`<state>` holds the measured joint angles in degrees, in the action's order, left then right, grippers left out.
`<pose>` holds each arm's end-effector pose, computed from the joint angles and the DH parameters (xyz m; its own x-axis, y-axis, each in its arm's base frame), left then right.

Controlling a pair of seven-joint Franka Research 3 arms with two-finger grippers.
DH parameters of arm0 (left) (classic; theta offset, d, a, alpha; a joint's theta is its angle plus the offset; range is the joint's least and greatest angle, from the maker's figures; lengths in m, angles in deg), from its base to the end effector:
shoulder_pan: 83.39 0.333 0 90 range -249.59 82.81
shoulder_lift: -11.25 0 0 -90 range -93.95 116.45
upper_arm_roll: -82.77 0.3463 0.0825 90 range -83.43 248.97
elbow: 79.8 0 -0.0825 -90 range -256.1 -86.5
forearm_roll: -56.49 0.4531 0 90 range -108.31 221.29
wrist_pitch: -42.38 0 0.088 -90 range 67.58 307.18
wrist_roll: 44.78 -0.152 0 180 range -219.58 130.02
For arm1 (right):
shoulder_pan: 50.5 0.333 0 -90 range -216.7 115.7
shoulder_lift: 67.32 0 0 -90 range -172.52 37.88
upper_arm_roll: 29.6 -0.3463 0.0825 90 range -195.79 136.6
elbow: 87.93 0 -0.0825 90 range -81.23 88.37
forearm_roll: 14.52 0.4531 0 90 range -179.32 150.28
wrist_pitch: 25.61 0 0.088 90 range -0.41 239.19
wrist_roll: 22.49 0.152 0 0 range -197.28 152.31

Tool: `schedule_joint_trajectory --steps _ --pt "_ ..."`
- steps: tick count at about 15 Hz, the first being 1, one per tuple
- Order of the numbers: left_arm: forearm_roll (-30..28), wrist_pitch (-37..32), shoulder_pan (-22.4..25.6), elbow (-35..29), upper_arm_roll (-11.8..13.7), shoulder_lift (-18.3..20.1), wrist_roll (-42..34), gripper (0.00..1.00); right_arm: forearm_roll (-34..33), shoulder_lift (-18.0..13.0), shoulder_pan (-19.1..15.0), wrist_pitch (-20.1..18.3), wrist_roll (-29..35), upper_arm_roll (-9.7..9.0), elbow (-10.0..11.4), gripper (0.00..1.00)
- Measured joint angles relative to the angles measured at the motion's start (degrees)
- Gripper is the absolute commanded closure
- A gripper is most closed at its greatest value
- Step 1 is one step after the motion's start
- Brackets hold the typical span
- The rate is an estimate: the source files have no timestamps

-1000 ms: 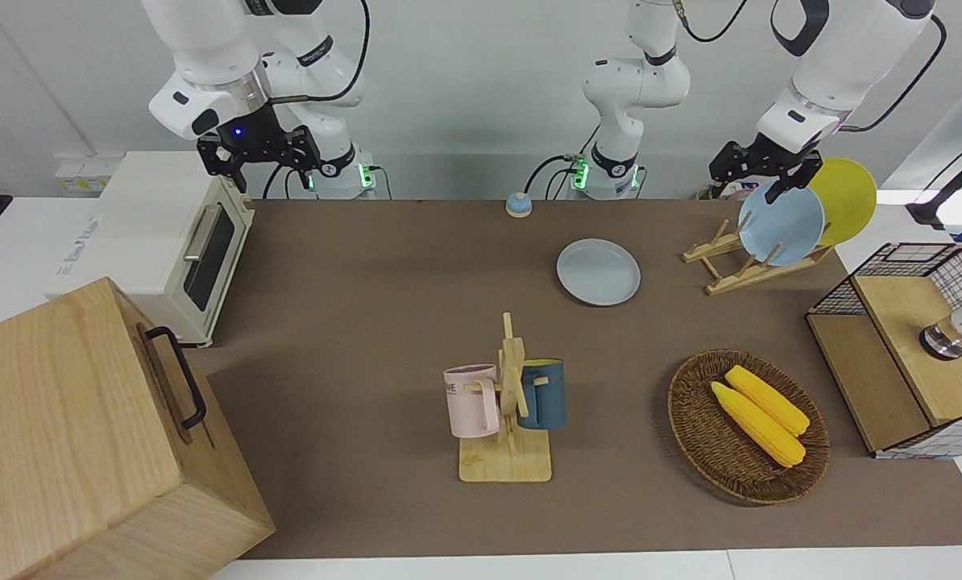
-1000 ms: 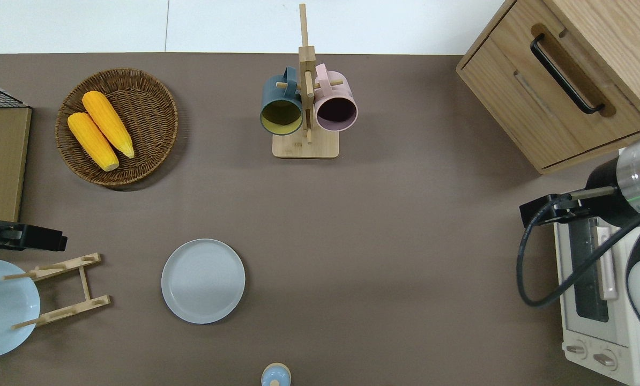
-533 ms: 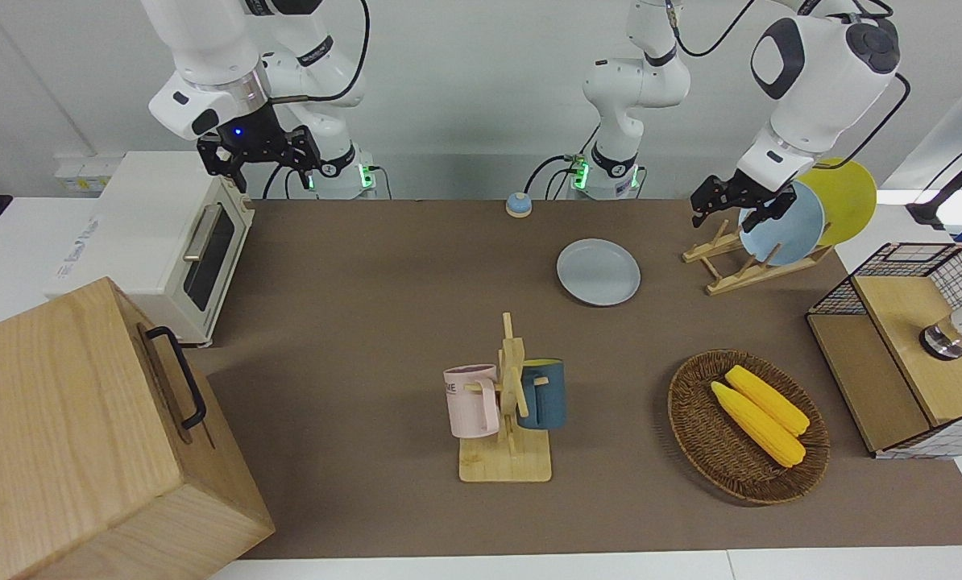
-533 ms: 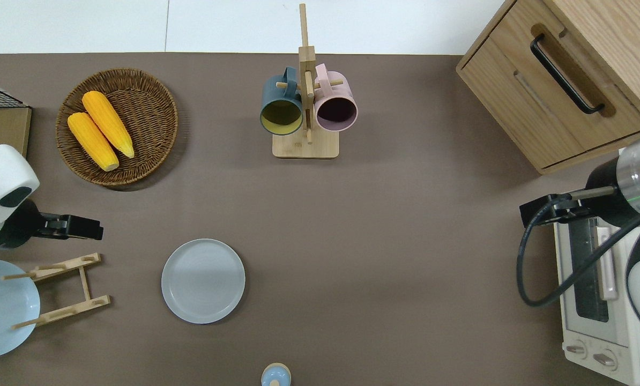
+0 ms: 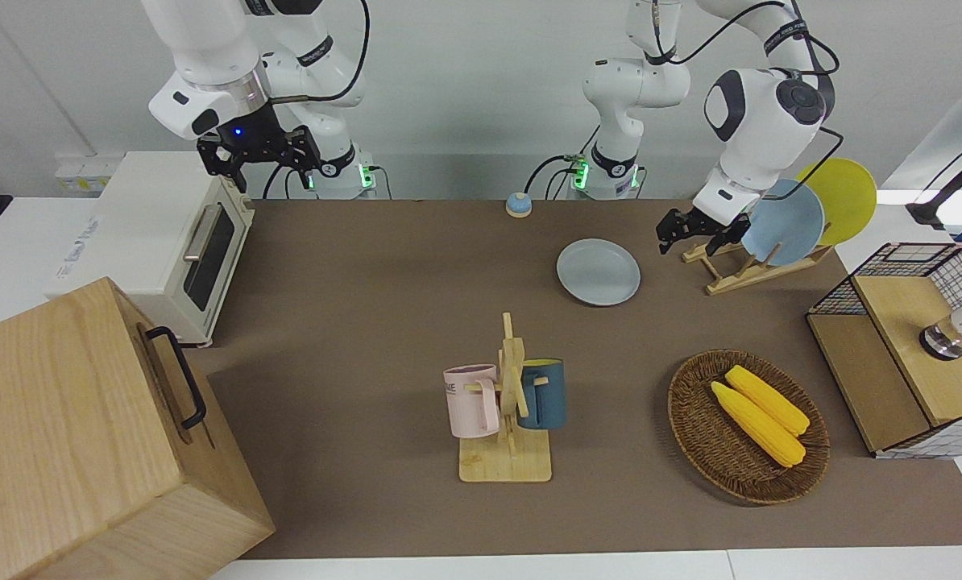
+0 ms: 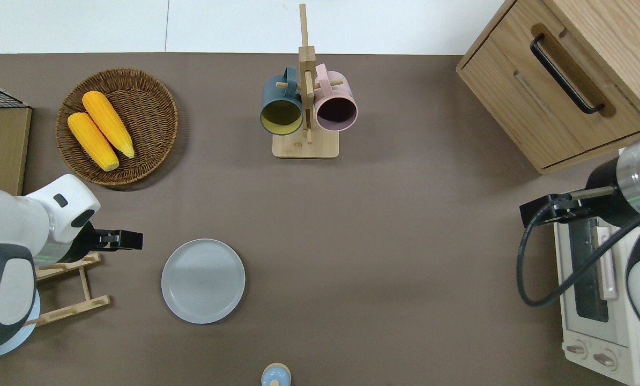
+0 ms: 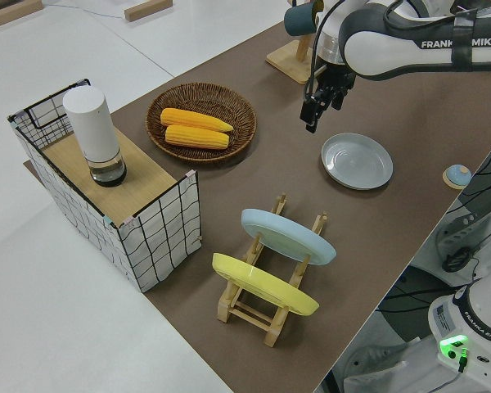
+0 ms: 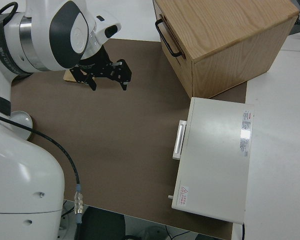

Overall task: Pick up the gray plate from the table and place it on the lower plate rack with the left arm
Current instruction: 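Move the left gripper toward the edge of the gray plate, then close the left gripper on the gray plate's rim and lift it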

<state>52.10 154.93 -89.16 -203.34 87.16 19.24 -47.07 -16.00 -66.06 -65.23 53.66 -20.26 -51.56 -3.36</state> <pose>0.5577 -0.0212 0.4102 0.9981 -0.0358 -0.0508 -0.0316 -0.9962 0.0817 0.6016 0.0695 0.6325 0.9903 0.0824 -0.1119 0.0854 -0.9961 0.0219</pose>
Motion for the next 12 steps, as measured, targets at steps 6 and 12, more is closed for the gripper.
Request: schedule_joint_trajectory --steps 6,12 --pt "0.0 14.1 0.0 -16.7 -1.7 5.1 1.7 0.01 0.0 0.0 0.0 0.0 0.0 0.0 0.0 0.017" --pt "0.0 21.1 0.0 -23.4 -3.2 4.6 6.4 0.01 0.0 0.0 0.0 0.0 0.0 0.0 0.0 0.017"
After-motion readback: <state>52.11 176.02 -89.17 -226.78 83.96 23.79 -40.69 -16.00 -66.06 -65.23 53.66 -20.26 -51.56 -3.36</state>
